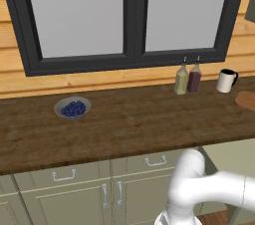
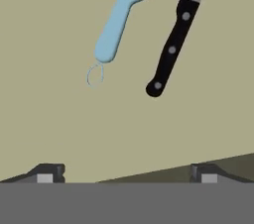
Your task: Place the appropriate cutting tool for cutting the broccoli skin on the cutting board.
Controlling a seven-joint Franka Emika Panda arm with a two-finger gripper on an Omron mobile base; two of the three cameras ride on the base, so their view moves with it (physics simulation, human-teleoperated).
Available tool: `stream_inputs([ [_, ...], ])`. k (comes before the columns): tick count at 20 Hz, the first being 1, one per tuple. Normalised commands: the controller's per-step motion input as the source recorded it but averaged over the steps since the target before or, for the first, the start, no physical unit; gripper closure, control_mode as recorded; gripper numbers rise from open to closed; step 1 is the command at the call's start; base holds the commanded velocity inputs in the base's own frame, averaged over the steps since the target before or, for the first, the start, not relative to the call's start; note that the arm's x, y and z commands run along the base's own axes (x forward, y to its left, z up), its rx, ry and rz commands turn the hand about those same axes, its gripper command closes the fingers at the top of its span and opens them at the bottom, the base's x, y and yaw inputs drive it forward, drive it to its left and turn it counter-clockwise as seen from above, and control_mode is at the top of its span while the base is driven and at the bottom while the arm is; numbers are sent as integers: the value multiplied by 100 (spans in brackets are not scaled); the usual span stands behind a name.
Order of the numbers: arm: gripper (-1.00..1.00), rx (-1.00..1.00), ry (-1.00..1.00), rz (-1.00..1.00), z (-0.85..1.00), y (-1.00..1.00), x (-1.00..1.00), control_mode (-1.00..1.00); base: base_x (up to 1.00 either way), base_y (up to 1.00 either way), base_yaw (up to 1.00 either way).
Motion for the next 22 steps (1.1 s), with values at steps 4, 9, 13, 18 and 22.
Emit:
stream_inputs([
  [4, -100, 0, 4, -14, -9, -11, 44, -100, 0, 0, 0],
  [9, -100, 0, 4, -13, -16, -15, 6, -100, 0, 0, 0],
  [13, -100, 0, 0, -12, -42, -12, -3, -100, 0, 0, 0],
  [18, -100, -1, 0, -8, -42, 0, 4, -100, 0, 0, 0],
  [22, -100, -4, 0, -1, -38, 0, 1, -100, 0, 0, 0],
])
